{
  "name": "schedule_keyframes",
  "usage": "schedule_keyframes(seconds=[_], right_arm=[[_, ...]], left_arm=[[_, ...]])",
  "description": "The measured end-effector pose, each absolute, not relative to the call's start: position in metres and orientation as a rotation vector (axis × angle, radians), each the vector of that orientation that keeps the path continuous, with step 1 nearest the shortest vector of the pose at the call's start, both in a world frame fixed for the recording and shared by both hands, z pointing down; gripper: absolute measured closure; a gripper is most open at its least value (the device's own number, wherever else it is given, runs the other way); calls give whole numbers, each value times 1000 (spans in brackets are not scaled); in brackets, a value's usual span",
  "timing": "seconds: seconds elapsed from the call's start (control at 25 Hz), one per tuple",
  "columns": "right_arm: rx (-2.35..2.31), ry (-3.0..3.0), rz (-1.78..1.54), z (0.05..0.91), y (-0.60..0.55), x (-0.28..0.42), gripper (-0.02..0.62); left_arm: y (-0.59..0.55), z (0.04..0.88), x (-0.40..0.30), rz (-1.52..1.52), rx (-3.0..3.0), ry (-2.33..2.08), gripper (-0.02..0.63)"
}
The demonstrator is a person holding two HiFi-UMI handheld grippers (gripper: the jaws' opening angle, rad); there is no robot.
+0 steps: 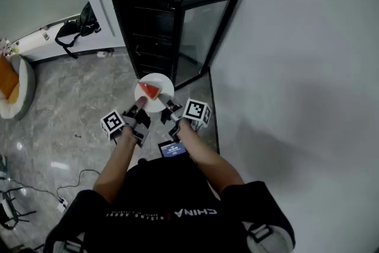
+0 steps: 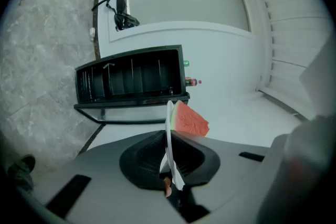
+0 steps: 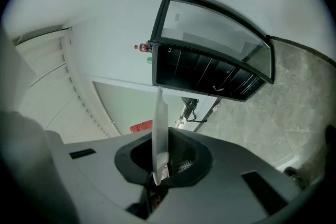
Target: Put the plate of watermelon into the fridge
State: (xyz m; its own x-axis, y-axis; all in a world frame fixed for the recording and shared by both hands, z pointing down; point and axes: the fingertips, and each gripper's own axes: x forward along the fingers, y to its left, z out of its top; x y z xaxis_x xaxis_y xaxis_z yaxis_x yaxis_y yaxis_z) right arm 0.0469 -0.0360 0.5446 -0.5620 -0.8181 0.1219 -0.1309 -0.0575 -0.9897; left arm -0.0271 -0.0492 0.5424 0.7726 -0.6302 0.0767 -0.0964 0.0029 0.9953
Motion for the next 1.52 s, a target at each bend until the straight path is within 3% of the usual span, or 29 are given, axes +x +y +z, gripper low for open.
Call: schedule_keyframes(seconds=[1.52], right_arm=[[-1005, 1680, -1740, 549, -39, 45, 572]], left_arm=[[-49, 546, -28, -411, 1514, -631, 575]])
